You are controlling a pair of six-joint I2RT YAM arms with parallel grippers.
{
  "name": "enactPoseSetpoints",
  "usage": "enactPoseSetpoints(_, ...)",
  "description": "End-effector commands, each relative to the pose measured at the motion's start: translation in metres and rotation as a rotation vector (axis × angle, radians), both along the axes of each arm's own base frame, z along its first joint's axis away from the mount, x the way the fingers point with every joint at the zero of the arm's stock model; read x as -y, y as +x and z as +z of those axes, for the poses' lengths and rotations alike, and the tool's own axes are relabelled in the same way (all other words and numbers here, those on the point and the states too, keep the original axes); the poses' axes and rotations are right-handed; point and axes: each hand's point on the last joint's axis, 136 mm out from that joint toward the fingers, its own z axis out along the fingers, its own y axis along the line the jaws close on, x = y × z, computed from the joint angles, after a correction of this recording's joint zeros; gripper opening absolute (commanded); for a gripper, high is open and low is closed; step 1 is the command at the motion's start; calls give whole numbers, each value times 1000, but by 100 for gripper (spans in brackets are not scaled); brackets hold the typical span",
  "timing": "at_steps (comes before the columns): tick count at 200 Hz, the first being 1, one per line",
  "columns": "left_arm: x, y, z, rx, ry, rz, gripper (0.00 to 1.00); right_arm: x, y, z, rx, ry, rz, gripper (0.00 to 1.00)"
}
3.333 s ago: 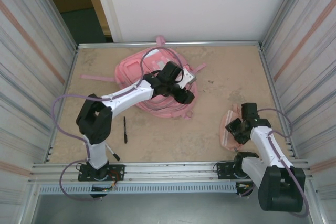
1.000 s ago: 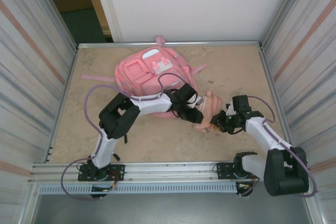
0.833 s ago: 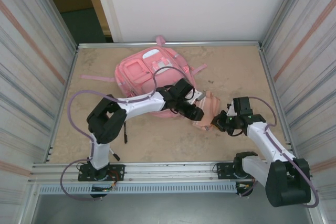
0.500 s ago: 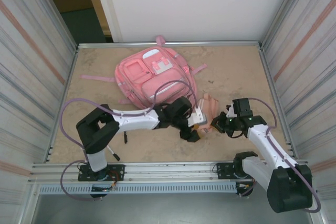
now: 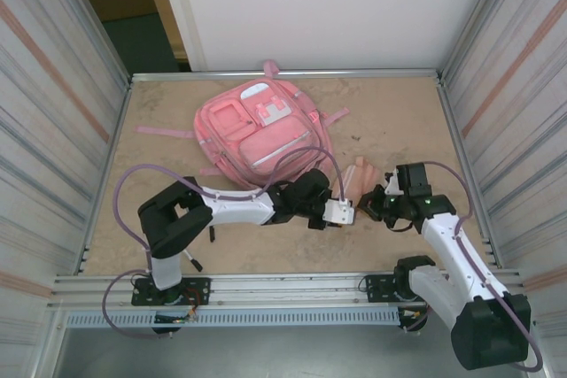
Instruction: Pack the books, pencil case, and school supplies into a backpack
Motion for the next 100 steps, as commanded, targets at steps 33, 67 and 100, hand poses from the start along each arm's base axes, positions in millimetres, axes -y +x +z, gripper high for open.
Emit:
enactPoseSetpoints(33, -4, 13, 46, 61, -198, -15, 0, 16, -4, 15, 3, -31, -94, 68)
enactPoseSetpoints(67, -7, 15, 70, -54, -302, 2, 0, 28, 0, 15, -13, 66, -241, 80)
enactPoseSetpoints(100, -4, 3, 84, -117, -354, -46, 0, 16, 17, 27, 36, 247, -291, 82)
